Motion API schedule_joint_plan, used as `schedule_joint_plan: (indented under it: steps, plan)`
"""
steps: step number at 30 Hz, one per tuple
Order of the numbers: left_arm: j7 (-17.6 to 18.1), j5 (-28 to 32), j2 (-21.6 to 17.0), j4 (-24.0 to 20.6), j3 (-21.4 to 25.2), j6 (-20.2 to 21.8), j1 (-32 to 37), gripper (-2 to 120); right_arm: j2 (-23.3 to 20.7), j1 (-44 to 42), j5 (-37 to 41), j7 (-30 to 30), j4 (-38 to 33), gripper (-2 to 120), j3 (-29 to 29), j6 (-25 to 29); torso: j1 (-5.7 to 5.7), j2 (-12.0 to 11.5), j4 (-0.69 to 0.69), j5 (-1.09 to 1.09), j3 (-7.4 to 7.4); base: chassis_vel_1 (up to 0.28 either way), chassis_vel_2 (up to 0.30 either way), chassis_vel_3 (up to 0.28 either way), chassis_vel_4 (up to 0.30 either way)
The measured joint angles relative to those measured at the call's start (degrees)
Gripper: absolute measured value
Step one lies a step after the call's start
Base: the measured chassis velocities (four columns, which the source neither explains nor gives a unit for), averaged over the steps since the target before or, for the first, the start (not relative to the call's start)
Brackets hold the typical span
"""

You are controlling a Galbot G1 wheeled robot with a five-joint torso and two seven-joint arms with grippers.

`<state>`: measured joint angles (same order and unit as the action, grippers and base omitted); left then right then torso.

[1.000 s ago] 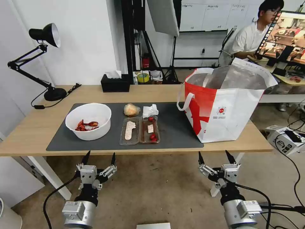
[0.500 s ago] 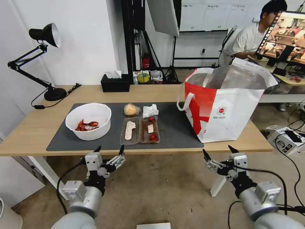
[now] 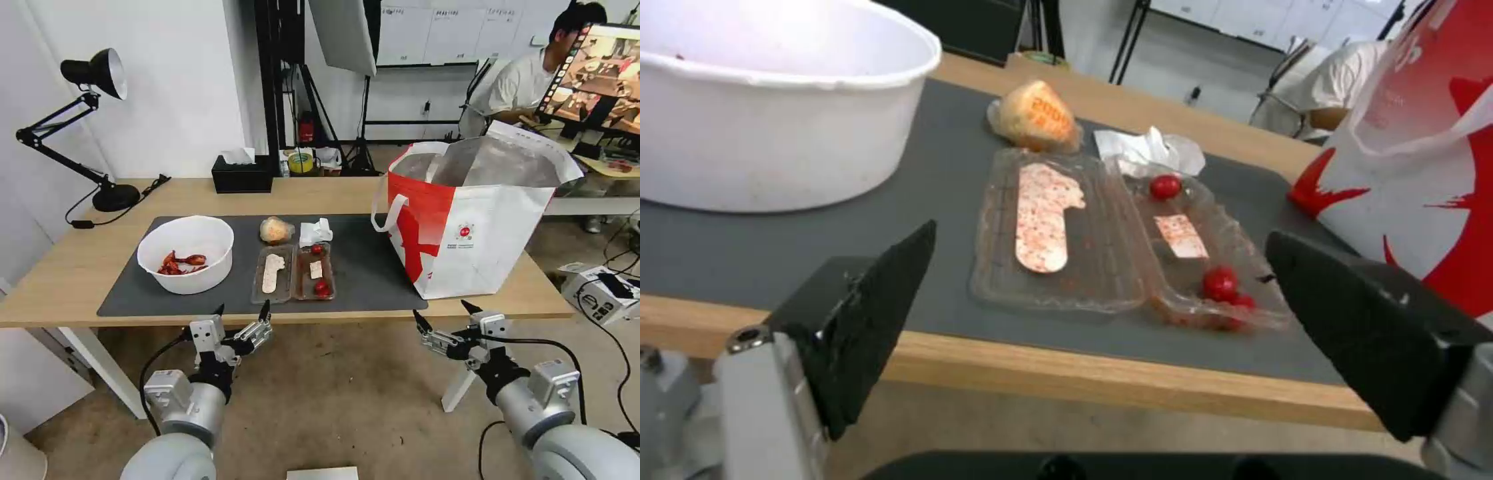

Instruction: Pick up the trash from the table and place it into the takeout bag.

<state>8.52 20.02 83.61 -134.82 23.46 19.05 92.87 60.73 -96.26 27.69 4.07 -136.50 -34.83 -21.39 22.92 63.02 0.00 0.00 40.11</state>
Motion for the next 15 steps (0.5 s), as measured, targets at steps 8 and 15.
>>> schedule_joint_plan:
  steps: [8,15]
  plan:
    - [2.3,5.4,0.0,1.0,-0.6,-0.2,-1.5,100,0.1,0.8,0.0,0.0,0.8,100,0.9,0.2,0.00,0.0,0.00,0.00,0.00,0.000,0.000,0.000,0.000]
    - [8.0,18.8,0.0,2.6,-1.8,0.4,-4.2,100,0.5,1.0,-0.4,-0.5,1.0,100,1.7,0.3,0.00,0.0,0.00,0.00,0.00,0.000,0.000,0.000,0.000]
